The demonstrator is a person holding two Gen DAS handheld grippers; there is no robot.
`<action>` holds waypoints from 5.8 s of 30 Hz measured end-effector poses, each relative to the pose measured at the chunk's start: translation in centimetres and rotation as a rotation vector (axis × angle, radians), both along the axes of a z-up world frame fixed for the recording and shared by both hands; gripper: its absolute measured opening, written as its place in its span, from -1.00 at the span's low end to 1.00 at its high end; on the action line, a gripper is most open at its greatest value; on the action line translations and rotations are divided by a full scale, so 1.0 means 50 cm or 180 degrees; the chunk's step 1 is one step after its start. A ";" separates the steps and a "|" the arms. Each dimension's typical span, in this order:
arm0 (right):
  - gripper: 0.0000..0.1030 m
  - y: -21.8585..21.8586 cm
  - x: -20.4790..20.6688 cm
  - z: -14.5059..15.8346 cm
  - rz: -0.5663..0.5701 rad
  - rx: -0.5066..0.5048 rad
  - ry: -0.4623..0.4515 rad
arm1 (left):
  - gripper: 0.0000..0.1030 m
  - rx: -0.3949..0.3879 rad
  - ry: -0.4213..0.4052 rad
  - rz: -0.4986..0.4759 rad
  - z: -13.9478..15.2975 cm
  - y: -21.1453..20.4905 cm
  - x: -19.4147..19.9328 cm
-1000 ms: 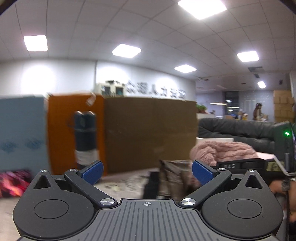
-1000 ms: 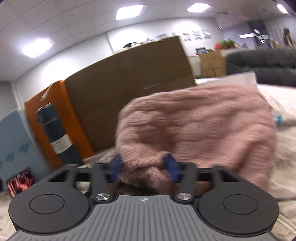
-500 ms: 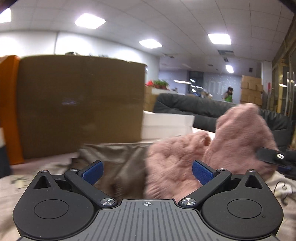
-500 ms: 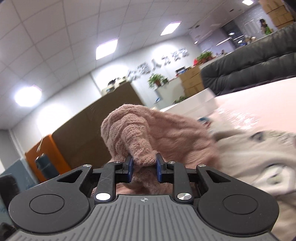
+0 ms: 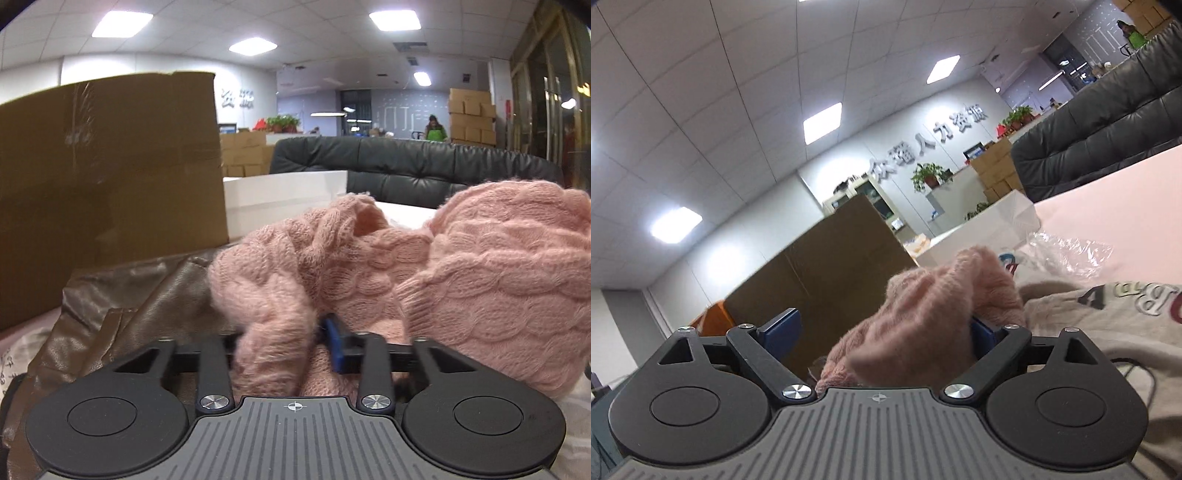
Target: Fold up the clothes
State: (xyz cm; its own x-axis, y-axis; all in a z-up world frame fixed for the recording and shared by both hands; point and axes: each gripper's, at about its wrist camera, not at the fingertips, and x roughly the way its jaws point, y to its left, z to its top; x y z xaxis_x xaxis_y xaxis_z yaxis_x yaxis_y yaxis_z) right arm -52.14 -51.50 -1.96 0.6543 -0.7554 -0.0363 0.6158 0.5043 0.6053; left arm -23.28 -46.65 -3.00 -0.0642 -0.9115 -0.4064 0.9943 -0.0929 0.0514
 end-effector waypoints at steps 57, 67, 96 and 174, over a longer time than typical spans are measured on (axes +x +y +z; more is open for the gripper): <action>-0.54 0.305 0.598 0.043 0.2415 0.0726 0.0413 | -0.68 0.0009 0.0112 0.2203 0.089 0.871 0.561; -0.20 0.250 0.629 0.000 0.1978 0.0677 0.0972 | -0.57 0.0177 0.0643 0.2336 0.020 0.902 0.643; -0.24 0.324 0.706 -0.030 0.2333 -0.0152 0.1820 | -0.47 0.0167 0.0966 0.2371 0.005 0.915 0.669; 0.93 0.409 0.732 0.080 0.3992 -0.2313 0.2054 | -0.76 -0.0774 -0.1008 0.1058 0.072 1.024 0.423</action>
State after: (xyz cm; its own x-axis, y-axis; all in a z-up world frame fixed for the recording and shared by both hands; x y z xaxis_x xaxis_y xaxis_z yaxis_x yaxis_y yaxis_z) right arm -15.56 -31.04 2.04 0.8676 0.2500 -0.4299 -0.3491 0.9218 -0.1685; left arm -2.15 4.56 0.59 0.3368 -0.9321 -0.1330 0.9003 0.2774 0.3355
